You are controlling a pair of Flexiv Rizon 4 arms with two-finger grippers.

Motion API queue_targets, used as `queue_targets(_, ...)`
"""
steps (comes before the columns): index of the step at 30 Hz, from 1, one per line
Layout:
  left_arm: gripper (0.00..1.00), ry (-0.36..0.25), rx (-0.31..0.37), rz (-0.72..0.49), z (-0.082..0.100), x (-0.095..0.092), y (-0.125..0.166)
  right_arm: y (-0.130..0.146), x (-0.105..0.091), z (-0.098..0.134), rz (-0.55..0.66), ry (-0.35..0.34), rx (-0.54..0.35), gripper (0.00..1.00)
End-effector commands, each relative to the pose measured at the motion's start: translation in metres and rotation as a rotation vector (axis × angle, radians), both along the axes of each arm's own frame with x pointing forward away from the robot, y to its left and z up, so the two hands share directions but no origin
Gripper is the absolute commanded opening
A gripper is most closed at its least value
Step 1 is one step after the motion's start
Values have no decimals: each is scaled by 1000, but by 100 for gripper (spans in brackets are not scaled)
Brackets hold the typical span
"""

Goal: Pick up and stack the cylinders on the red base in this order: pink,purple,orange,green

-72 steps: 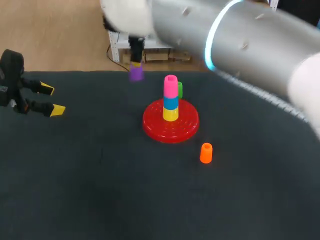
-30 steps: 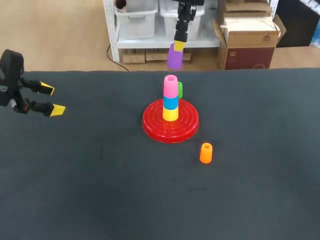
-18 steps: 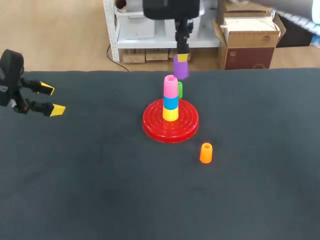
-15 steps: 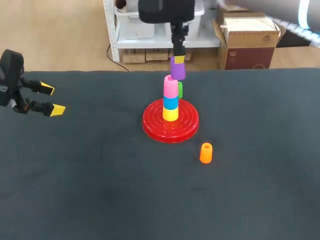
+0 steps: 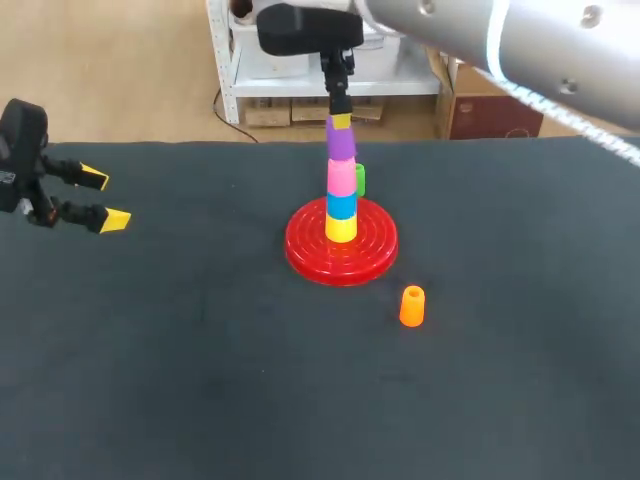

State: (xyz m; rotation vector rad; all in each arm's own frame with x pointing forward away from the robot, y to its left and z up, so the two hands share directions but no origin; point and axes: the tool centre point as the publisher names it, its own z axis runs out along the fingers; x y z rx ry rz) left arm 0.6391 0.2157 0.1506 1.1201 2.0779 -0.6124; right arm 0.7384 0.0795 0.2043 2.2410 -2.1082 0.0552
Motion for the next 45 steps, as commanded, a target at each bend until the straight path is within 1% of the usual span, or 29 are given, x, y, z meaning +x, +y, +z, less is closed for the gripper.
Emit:
queue_targets(1,100,-4,-3,-2,-2,0,1,6,9,-3,-5,70,-9,0)
queue_targets(5,100,-4,-3,-2,-2,0,1,7,9,-8,-8,81,-9,0)
queue_targets(8,100,-4,-3,-2,-2,0,1,5,5,-12,-17,80,-11,0)
queue_targets(13,100,-4,-3,-2,-2,0,1,-2,-1,-15,-56,71,0,0)
queue_targets(17,100,-4,-3,-2,-2,0,1,-5,-3,-16,-86,47,10,0)
queue_targets(21,100,-4,-3,-2,-2,0,1,-7,-2,-15,-103,30,3,0)
queue_targets(23,100,-4,-3,-2,-2,0,1,-8,0,-14,-110,17,-14,0)
queue_targets(26,100,-4,-3,-2,-2,0,1,-10,4,-12,-107,14,-35,0)
queue_targets(32,100,-4,-3,-2,-2,0,1,-12,6,-7,-93,20,-42,0)
queue_targets(40,100,-4,-3,-2,-2,0,1,-7,-3,-9,-88,25,-40,0)
queue_targets(45,100,-4,-3,-2,-2,0,1,-5,-13,-5,-85,12,-53,0)
